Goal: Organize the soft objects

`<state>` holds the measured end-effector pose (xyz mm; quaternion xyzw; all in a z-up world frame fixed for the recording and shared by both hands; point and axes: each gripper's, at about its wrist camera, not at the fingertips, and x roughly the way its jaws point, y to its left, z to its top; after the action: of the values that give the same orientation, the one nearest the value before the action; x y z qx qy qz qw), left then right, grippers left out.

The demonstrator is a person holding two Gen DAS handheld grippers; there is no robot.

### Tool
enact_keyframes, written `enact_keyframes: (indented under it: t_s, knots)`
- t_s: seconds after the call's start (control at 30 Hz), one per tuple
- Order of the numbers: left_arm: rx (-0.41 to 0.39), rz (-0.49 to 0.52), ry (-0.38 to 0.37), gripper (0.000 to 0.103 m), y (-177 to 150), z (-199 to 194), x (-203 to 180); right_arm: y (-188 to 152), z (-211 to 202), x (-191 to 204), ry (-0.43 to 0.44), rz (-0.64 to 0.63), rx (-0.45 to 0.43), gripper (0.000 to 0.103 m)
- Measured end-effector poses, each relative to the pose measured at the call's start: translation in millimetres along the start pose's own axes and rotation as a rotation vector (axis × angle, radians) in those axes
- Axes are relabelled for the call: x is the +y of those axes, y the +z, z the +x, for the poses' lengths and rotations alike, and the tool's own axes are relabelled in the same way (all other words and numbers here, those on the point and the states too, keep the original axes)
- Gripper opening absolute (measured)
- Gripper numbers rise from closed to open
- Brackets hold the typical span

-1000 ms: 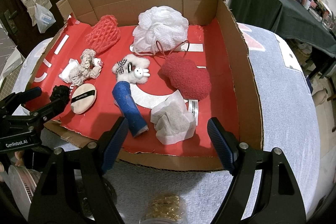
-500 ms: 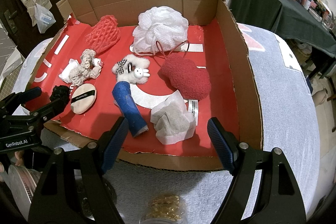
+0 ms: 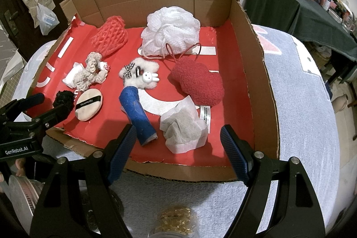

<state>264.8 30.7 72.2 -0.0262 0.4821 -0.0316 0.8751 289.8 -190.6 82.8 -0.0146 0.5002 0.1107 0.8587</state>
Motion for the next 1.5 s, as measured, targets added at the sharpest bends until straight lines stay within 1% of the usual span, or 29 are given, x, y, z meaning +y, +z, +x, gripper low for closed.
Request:
enact_keyframes:
  t_s: [0.17, 0.27, 0.33, 0.47, 0.53, 0.63, 0.77, 0.87, 0.97, 1.0, 1.03, 1.23, 1.3, 1.37, 1.5]
  knots:
    - [-0.013, 0.011, 0.005, 0.100, -1.1, -3.1, -2.9, 0.9, 0.3, 0.3, -0.003, -0.007, 0.007, 0.077]
    - [-0.016, 0.029, -0.008, 0.100, -1.7, -7.4, -6.1, 0.0, -1.9, 1.4, -0.005, -0.011, 0.008, 0.077]
    - [-0.025, 0.033, -0.004, 0.100, -2.5, -12.1, -7.0, -0.2, -7.0, -0.9, -0.005, 0.003, -0.011, 0.077]
    - [-0.054, 0.010, -0.028, 0.100, -1.9, -29.3, -5.4, 0.0, -17.4, -2.3, -0.007, 0.006, -0.032, 0.077]
    - [-0.085, 0.002, -0.034, 0.103, -1.6, -42.9, -5.7, -0.4, -25.1, -2.2, -0.003, 0.010, -0.047, 0.077]
    - [-0.141, -0.002, -0.022, 0.103, -2.6, -62.7, -6.5, -1.6, -38.8, -0.7, -0.002, 0.009, -0.078, 0.077]
    - [-0.196, -0.001, -0.032, 0.103, -8.1, -88.1, -8.9, -6.1, -60.1, 2.3, 0.012, 0.003, -0.119, 0.077]
    - [-0.243, 0.003, -0.022, 0.103, -17.2, -105.3, -11.9, -13.1, -82.5, 5.3, 0.007, -0.009, -0.169, 0.077]
    - [-0.288, 0.001, -0.032, 0.103, -31.2, -122.2, -14.3, -23.1, -105.7, 8.8, 0.006, -0.028, -0.225, 0.079]
    - [-0.298, -0.002, -0.034, 0.103, -35.0, -125.7, -15.5, -26.7, -111.8, 9.7, 0.007, -0.032, -0.240, 0.084]
    - [-0.317, -0.003, -0.035, 0.103, -41.9, -131.9, -16.7, -31.9, -119.8, 10.7, 0.010, -0.035, -0.261, 0.086]
    - [-0.369, -0.008, -0.033, 0.103, -75.7, -150.0, -19.6, -69.8, -155.5, 19.8, -0.012, -0.069, -0.373, 0.087]
    - [-0.383, -0.010, -0.029, 0.103, -85.8, -152.3, -20.9, -83.7, -163.0, 21.7, -0.015, -0.066, -0.406, 0.087]
    - [-0.396, -0.010, -0.026, 0.103, -97.1, -154.0, -22.3, -97.2, -167.0, 24.8, -0.024, -0.067, -0.433, 0.090]
    - [-0.421, -0.006, -0.022, 0.103, -121.2, -153.3, -27.0, -122.0, -168.3, 30.9, -0.049, -0.077, -0.479, 0.091]
